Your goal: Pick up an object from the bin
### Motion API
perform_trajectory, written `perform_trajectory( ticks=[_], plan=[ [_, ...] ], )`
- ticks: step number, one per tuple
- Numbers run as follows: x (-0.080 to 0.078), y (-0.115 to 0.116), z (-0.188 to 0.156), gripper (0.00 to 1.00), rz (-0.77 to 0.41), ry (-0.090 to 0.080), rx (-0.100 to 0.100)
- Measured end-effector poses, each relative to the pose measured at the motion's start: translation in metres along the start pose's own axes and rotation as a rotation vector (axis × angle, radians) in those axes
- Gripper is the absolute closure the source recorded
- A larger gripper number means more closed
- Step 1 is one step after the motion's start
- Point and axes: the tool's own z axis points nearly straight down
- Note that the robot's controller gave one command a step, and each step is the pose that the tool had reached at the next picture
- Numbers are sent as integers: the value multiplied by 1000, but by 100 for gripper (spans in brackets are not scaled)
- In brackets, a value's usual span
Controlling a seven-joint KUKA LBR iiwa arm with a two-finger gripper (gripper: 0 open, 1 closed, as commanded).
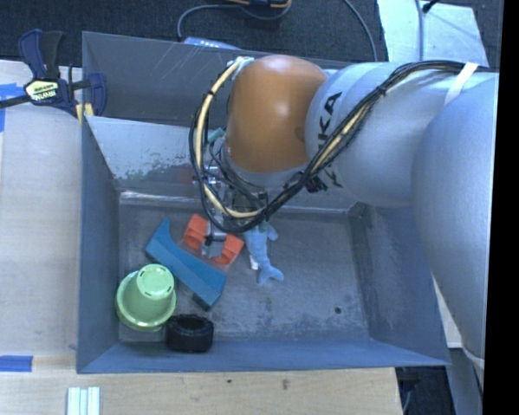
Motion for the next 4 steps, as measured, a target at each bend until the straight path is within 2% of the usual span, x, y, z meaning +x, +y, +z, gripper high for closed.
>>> perform_trajectory(
  ticks=[1,2,3,4],
  plan=[
    [5,-12,49,0,-163,2,1],
    [2,-23,71,0,-271,-16,2],
    [-3,-20,78,100,-421,-4,0],
    [-3,-20,78,100,-421,-4,0]
  ],
)
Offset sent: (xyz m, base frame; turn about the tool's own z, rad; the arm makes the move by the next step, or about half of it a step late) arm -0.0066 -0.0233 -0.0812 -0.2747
